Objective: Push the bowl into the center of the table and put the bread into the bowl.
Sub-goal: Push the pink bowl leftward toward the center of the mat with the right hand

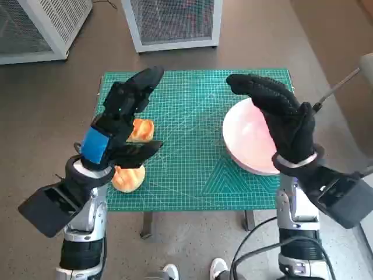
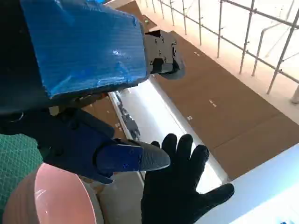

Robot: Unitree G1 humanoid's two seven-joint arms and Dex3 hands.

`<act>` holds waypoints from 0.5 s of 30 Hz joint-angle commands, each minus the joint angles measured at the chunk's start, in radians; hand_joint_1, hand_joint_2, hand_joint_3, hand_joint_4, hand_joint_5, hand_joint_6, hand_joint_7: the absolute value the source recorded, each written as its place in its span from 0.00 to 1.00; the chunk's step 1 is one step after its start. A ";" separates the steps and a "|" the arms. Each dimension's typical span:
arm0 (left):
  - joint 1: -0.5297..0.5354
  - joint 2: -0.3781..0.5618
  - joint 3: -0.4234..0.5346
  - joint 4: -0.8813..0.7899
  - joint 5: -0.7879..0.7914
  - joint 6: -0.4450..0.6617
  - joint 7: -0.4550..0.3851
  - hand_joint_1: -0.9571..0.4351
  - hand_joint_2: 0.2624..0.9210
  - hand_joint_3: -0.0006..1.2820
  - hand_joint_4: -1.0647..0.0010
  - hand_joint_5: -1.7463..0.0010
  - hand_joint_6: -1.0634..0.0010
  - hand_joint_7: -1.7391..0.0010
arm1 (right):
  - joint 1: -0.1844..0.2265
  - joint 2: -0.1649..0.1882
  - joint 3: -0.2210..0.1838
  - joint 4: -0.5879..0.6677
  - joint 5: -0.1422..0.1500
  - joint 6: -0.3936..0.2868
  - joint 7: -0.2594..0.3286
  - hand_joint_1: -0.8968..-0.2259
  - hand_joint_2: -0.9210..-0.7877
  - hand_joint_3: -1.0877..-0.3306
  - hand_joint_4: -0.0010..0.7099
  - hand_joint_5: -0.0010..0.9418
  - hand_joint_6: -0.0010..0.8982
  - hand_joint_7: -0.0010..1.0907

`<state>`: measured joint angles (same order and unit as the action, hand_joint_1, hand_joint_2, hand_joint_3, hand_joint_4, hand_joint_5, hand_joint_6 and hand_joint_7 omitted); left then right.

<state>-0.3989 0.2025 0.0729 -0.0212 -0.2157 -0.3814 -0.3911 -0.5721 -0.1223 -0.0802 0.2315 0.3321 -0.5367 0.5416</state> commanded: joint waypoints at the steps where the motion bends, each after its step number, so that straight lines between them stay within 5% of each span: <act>1: -0.015 0.002 -0.006 -0.010 -0.004 0.003 -0.003 0.30 1.00 0.28 0.86 0.96 1.00 0.68 | 0.013 -0.003 -0.002 0.013 0.007 0.012 0.005 0.58 0.00 0.75 0.38 0.01 0.00 0.59; 15: -0.009 0.008 -0.001 -0.009 -0.007 -0.004 -0.007 0.29 1.00 0.28 0.86 0.95 1.00 0.68 | 0.013 0.000 0.003 0.021 0.018 0.006 0.013 0.59 0.00 0.75 0.38 0.01 0.00 0.59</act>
<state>-0.4012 0.2037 0.0715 -0.0211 -0.2151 -0.3814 -0.3924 -0.5722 -0.1218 -0.0792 0.2398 0.3499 -0.5357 0.5451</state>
